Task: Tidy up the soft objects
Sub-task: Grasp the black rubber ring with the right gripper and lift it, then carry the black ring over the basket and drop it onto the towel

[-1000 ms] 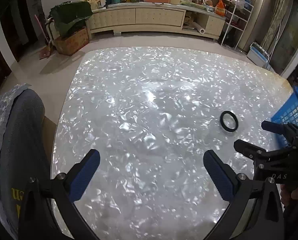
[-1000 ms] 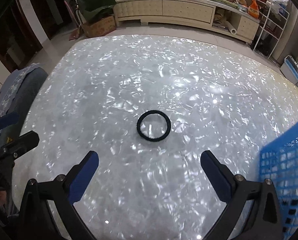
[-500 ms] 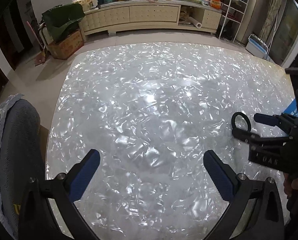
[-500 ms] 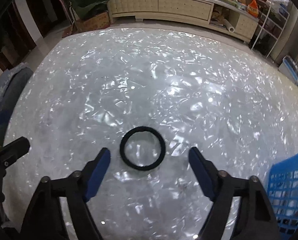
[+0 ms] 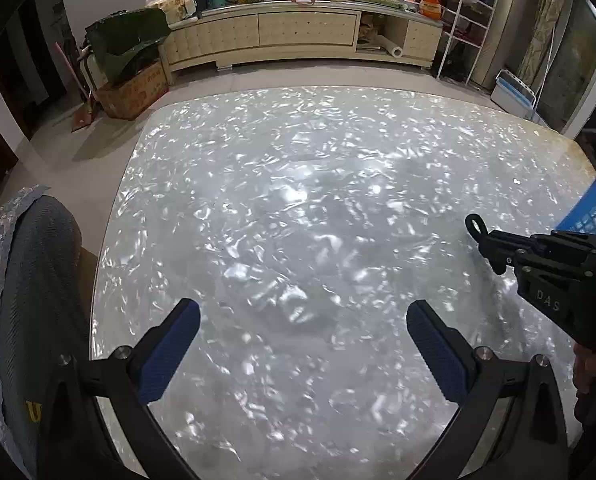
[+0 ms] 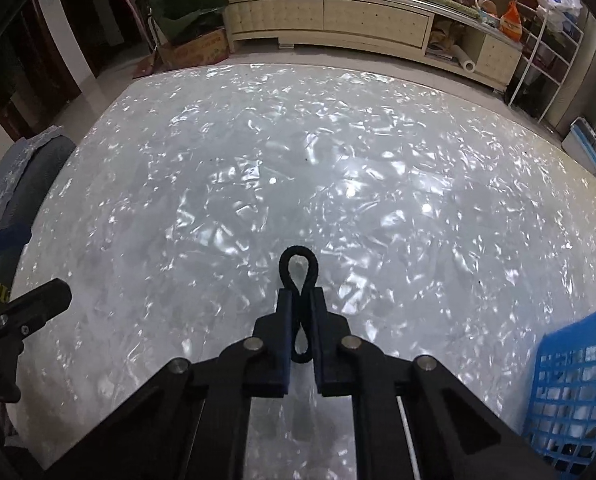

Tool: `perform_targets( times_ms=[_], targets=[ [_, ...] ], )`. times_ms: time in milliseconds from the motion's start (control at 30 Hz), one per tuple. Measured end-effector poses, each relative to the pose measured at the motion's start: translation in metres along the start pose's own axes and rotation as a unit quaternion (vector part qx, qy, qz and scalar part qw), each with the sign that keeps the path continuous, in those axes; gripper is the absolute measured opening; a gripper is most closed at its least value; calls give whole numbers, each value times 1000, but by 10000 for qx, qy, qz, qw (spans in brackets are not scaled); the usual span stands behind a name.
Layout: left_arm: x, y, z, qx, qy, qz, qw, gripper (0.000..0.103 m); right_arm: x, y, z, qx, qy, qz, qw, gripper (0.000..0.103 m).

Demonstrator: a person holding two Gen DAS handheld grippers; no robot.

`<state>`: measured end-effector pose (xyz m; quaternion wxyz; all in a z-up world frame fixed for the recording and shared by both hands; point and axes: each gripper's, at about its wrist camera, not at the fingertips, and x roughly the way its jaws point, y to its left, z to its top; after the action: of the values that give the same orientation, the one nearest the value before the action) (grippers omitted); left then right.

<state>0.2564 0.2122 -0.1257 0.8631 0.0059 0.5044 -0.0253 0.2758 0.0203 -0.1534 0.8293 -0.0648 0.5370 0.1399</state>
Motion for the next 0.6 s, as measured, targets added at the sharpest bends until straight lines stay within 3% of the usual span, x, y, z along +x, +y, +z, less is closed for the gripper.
perform_targets(
  times_ms=[600],
  targets=[
    [-117, -92, -16, 244, -650, -239, 9973, 103, -156, -26, -44, -262, -632, 404, 9968, 8]
  ],
)
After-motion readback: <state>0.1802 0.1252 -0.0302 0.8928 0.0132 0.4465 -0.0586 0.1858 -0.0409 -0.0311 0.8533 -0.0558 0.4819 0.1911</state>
